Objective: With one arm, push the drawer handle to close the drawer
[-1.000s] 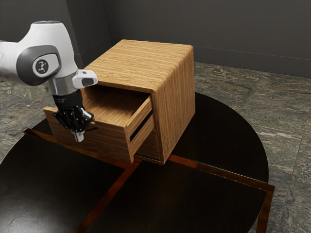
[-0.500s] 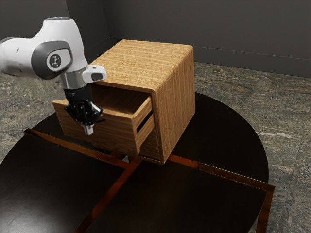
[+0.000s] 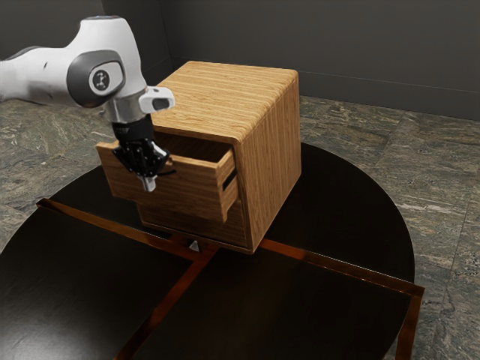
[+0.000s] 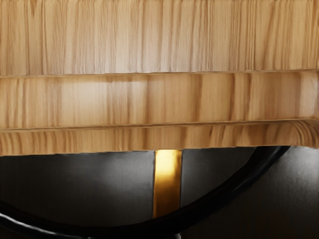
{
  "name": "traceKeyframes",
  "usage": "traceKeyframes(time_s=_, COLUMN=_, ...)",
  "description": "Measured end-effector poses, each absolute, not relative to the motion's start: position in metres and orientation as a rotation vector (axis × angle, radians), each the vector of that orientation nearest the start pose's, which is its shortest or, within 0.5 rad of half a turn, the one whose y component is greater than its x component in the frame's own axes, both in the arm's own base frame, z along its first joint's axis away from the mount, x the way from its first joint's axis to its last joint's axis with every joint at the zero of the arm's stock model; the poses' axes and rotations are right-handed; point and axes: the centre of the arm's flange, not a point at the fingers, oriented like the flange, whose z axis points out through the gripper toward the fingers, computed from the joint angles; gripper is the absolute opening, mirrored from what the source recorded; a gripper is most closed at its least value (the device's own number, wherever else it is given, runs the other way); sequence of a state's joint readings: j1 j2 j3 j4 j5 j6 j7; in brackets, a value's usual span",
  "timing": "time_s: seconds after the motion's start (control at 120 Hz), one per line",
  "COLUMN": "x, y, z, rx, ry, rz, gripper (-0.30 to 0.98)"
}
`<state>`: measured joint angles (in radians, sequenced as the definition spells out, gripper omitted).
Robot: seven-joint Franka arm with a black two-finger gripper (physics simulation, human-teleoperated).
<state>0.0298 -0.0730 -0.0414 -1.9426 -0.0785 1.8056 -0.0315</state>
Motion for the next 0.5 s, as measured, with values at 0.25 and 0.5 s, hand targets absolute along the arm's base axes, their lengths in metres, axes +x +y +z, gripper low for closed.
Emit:
traceKeyframes(time_s=0.25, x=0.553, y=-0.009, z=0.507, rx=-3.214, ry=-0.066, rz=0.094, gripper=-0.10)
traceKeyframes(time_s=0.5, x=0.575, y=-0.004, z=0.506, rx=-3.217, ry=-0.073, rz=0.076, gripper=-0.10)
